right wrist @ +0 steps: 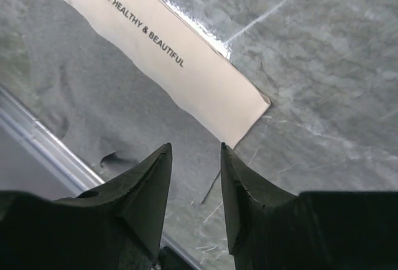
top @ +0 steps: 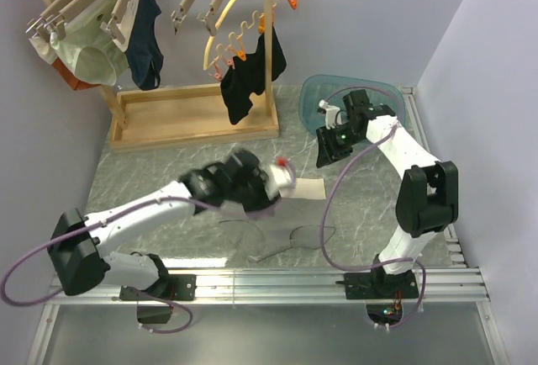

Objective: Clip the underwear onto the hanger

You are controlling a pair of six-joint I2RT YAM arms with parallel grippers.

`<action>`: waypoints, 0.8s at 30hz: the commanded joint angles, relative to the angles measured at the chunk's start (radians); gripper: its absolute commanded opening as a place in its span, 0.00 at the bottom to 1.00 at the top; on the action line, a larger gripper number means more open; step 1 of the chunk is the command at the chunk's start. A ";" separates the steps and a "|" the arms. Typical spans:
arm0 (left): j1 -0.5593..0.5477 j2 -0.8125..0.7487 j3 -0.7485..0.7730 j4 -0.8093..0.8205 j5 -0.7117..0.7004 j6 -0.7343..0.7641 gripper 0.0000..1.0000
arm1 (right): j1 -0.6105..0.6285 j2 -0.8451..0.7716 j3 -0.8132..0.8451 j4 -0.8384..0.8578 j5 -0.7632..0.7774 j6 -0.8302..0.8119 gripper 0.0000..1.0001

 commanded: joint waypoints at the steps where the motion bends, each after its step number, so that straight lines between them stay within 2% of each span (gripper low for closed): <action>1: -0.178 0.076 -0.055 -0.064 -0.111 0.086 0.40 | -0.079 0.033 0.014 -0.060 -0.110 0.010 0.44; 4: -0.305 0.178 -0.004 -0.090 -0.181 0.079 0.40 | -0.136 0.039 0.039 -0.096 -0.126 0.001 0.42; 7: -0.370 0.271 0.042 -0.101 -0.194 0.054 0.41 | -0.156 0.035 0.040 -0.107 -0.107 -0.017 0.42; 15: -0.427 0.412 0.089 -0.066 -0.220 0.023 0.40 | -0.173 0.031 0.003 -0.121 -0.103 -0.047 0.41; 17: -0.427 0.437 0.098 -0.067 -0.220 0.035 0.35 | -0.173 0.032 0.003 -0.120 -0.101 -0.050 0.41; 18: -0.425 0.441 0.101 -0.071 -0.218 0.042 0.23 | -0.176 0.033 0.006 -0.121 -0.097 -0.053 0.41; 21: -0.389 0.444 0.134 -0.104 -0.151 0.065 0.06 | -0.180 0.039 0.011 -0.124 -0.097 -0.057 0.41; 24: -0.283 0.446 0.212 -0.179 -0.030 0.095 0.00 | -0.182 0.045 0.011 -0.127 -0.100 -0.062 0.41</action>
